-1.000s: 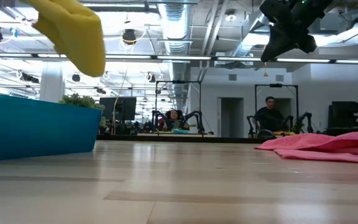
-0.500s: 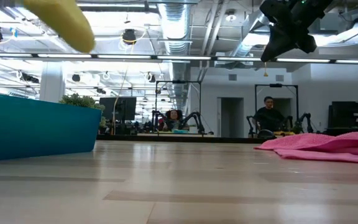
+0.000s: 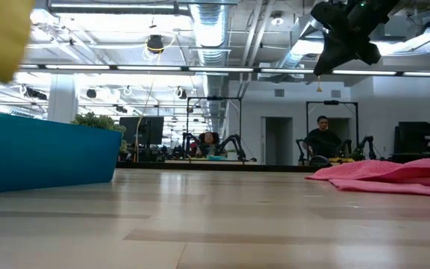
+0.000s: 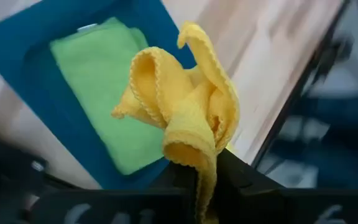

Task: Fold microfiber towels
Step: Put the yellow microfiber towel into the blue bin

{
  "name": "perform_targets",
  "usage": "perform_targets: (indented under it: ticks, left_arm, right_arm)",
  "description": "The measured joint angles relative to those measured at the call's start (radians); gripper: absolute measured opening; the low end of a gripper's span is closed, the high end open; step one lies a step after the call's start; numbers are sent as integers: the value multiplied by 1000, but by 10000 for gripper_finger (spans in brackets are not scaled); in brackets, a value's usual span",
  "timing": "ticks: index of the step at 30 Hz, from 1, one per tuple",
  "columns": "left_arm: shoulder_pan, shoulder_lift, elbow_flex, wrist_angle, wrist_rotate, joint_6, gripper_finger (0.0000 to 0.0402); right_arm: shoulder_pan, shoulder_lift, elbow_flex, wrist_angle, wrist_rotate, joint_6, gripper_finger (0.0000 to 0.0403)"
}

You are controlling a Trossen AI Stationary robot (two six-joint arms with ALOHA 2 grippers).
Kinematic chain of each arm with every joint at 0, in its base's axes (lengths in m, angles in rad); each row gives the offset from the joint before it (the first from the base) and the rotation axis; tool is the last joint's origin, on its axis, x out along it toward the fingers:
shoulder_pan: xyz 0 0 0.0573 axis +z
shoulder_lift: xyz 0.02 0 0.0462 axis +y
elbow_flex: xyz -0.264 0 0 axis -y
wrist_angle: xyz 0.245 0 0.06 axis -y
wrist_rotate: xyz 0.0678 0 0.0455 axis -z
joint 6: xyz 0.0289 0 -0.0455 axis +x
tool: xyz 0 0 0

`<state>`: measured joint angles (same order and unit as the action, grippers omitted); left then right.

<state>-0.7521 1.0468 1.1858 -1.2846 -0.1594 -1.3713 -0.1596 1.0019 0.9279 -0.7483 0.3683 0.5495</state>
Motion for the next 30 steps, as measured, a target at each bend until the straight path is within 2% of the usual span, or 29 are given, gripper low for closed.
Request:
perform_targets:
  ticks: [3, 9, 16, 24, 27, 30]
  left_arm:
    - [1, 28, 0, 0, 48, 203, 4]
    - [46, 100, 0, 2, 75, 574, 7]
    - [183, 199, 0, 0, 280, 969, 4]
    - [314, 306, 0, 2, 348, 1346, 5]
    - [353, 344, 0, -8, 391, 1453, 7]
    - [380, 381, 0, -7, 393, 1530, 9]
  right_arm:
    - [0, 0, 0, 0, 0, 0, 24]
    - [0, 0, 0, 0, 0, 0, 28]
    - [1, 0, 0, 0, -3, 3, 25]
    - [10, 0, 0, -1, -4, 20, 30]
    - [10, 0, 0, -1, -4, 20, 30]
    - [10, 0, 0, -1, -18, 20, 28]
